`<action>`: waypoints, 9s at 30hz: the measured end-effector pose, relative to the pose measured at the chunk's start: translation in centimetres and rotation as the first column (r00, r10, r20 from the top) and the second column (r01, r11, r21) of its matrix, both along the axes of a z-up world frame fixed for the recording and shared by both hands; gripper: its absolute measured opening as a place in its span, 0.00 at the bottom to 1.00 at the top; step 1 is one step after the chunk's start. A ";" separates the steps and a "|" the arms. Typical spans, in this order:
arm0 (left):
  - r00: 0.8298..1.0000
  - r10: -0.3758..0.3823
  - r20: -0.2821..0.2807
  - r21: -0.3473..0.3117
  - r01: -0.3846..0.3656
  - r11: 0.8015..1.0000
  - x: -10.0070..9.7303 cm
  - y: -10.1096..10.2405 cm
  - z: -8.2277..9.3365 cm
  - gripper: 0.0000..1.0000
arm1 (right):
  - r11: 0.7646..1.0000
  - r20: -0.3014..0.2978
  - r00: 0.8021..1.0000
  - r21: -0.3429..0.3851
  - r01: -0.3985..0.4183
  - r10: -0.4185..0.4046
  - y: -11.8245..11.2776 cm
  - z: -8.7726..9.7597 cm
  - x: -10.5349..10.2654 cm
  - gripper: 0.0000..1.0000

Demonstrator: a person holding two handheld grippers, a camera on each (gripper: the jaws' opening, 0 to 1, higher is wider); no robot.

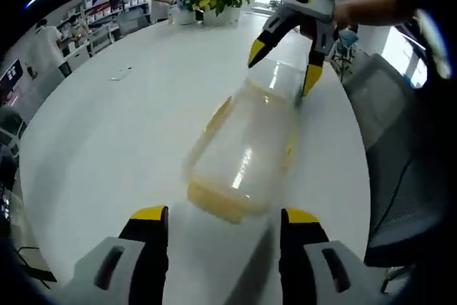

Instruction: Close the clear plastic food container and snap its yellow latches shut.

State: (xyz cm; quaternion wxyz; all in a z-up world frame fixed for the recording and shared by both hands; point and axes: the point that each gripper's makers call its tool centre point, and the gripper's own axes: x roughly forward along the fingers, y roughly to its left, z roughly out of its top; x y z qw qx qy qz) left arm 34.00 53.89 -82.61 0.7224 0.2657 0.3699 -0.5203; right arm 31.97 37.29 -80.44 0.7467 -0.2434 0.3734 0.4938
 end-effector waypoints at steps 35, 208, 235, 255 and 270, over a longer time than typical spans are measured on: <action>0.951 -0.308 -0.019 0.123 0.308 0.943 1.5 -1.5 -2.0 0.46 | 0.906 -0.130 0.962 -0.325 -0.270 0.240 -1.0 -4.8 0.0 0.47; 0.915 -0.398 -0.070 0.225 0.404 0.887 -2.0 -23.2 3.9 0.34 | 0.902 -0.106 0.955 -0.314 -0.297 0.277 -22.3 1.4 -2.6 0.36; 0.915 -0.398 -0.068 0.217 0.403 0.889 -1.9 -23.1 3.6 0.35 | 0.917 -0.083 0.953 -0.259 -0.303 0.291 -22.3 1.1 -2.7 0.38; 0.921 -0.381 -0.082 0.205 0.390 0.898 -2.1 -22.9 3.5 0.35 | 0.944 -0.096 0.971 -0.228 -0.238 0.221 -22.8 1.5 -2.8 0.41; 0.911 0.233 -0.340 -0.097 -0.280 0.955 -2.4 -21.7 5.4 0.31 | 0.918 -0.249 0.904 0.106 0.383 -0.348 -22.4 3.7 -2.1 0.40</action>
